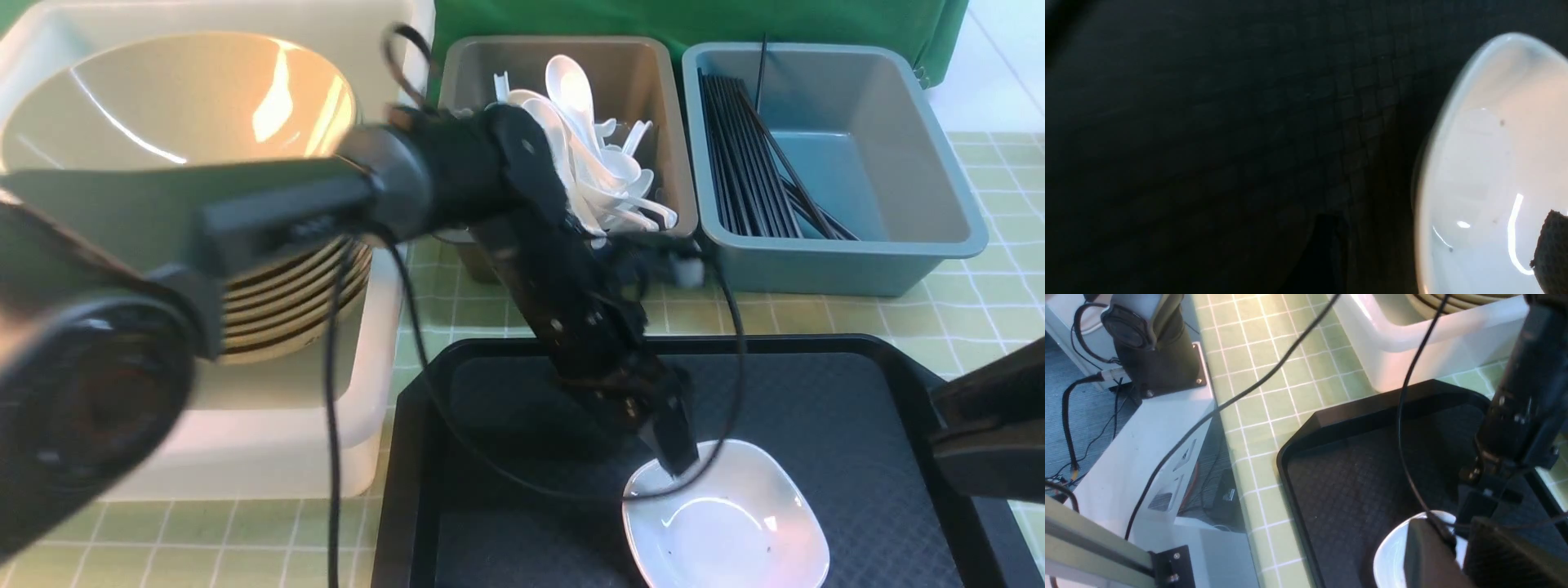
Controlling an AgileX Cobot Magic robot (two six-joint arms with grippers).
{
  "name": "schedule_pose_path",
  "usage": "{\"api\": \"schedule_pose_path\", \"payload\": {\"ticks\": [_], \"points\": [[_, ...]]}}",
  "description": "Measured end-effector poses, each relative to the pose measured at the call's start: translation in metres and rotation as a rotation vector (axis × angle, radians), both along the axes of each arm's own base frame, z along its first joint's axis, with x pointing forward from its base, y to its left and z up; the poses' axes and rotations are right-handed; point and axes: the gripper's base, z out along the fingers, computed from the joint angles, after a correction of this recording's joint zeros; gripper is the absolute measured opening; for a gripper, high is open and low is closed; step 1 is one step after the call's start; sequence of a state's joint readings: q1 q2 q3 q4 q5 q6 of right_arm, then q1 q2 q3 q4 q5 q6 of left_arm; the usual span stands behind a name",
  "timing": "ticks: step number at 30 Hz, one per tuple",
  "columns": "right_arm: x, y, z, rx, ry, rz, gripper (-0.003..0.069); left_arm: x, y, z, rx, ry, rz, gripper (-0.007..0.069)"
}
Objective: On green table put chopsticks spoon bowls plates into blue grey white boxes.
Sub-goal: 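Grasp the small white bowl on the black tray by its rim with the left gripper, then place the white bowl into the white bin with the other dishes with the left gripper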
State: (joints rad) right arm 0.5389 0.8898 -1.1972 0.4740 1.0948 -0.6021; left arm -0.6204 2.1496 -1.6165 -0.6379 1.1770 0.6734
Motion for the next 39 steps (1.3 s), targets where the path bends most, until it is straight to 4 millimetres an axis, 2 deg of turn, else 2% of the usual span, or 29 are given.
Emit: {"api": "schedule_pose_path", "payload": {"ticks": [5,9,10,11,13,14,15,17,19,21,22,23,24,25,26,28,29,30,31,32,33,35,36,37,38,39], "points": [[-0.001,0.000,-0.001,-0.008,0.009,0.006,0.0152,-0.008,-0.015,-0.014,-0.010,0.031,-0.053,0.0587],[-0.001,0.000,-0.001,-0.009,0.010,0.007,0.0154,-0.012,-0.021,-0.020,-0.032,0.045,-0.099,0.0501],[-0.001,0.000,-0.001,-0.009,0.010,0.007,0.0155,-0.012,-0.021,-0.021,-0.037,0.049,-0.107,0.0464],[-0.001,0.000,-0.001,-0.009,0.010,0.007,0.0158,-0.012,-0.022,-0.025,-0.044,0.058,-0.111,0.0353],[-0.001,0.000,-0.001,-0.009,0.010,0.007,0.0162,-0.011,-0.021,-0.029,-0.042,0.060,-0.112,0.0224],[-0.001,0.000,-0.001,-0.009,0.010,0.007,0.0162,-0.011,-0.021,-0.031,-0.041,0.061,-0.113,0.0126],[-0.001,0.000,-0.001,-0.009,0.010,0.007,0.0162,-0.010,-0.021,-0.031,-0.045,0.064,-0.108,0.0071],[-0.001,0.000,-0.001,-0.009,0.010,0.007,0.0163,-0.008,-0.020,-0.030,-0.059,0.076,-0.090,0.0022],[-0.001,0.000,-0.001,-0.009,0.009,0.007,0.0165,-0.006,-0.019,-0.023,-0.082,0.075,-0.069,0.0013],[-0.001,0.000,-0.001,-0.009,0.010,0.007,0.0167,-0.004,-0.015,-0.002,-0.114,0.033,-0.051,0.0015],[-0.001,0.000,-0.001,-0.010,0.009,0.007,0.0169,-0.002,-0.010,0.014,-0.135,0.004,-0.038,0.0015],[-0.001,0.000,-0.001,-0.010,0.009,0.007,0.0170,-0.001,-0.001,0.042,-0.170,-0.046,-0.019,0.0015],[-0.001,0.000,-0.001,-0.010,0.008,0.007,0.0171,0.001,0.008,0.060,-0.192,-0.080,0.004,0.0015],[-0.001,0.000,-0.001,-0.010,0.007,0.007,0.0171,0.000,0.011,0.069,-0.203,-0.098,0.008,0.0015],[0.000,0.000,0.000,-0.005,0.001,0.004,0.0173,0.000,0.029,0.103,-0.238,-0.158,0.055,0.0015],[0.001,0.000,0.001,0.013,-0.019,-0.008,0.0173,0.000,0.065,0.149,-0.268,-0.254,0.137,0.0015],[0.002,0.001,0.002,0.021,-0.027,-0.014,0.0173,-0.001,0.077,0.162,-0.272,-0.285,0.165,0.0015],[0.004,0.001,0.004,0.041,-0.046,-0.027,0.0173,-0.007,0.104,0.190,-0.272,-0.355,0.228,0.0015],[0.004,0.002,0.004,0.046,-0.048,-0.028,0.0173,-0.006,0.112,0.194,-0.270,-0.366,0.250,0.0015],[0.006,0.002,0.006,0.065,-0.068,-0.041,0.0175,-0.013,0.142,0.217,-0.264,-0.436,0.330,0.0015],[0.007,0.003,0.008,0.081,-0.080,-0.049,0.0176,-0.019,0.166,0.230,-0.256,-0.479,0.403,0.0015],[0.009,0.004,0.011,0.112,-0.099,-0.063,0.0180,-0.032,0.213,0.245,-0.231,-0.533,0.552,0.0015],[0.010,0.004,0.012,0.125,-0.108,-0.069,0.0181,-0.042,0.248,0.250,-0.204,-0.565,0.677,0.0015],[0.011,0.004,0.013,0.135,-0.118,-0.074,0.0182,-0.054,0.268,0.254,-0.188,-0.586,0.752,0.0015],[0.011,0.004,0.013,0.137,-0.120,-0.075,0.0182,-0.056,0.278,0.251,-0.175,-0.584,0.790,0.0015],[0.012,0.005,0.015,0.151,-0.135,-0.081,0.0182,-0.077,0.316,0.247,-0.139,-0.592,0.966,0.0015]]}}
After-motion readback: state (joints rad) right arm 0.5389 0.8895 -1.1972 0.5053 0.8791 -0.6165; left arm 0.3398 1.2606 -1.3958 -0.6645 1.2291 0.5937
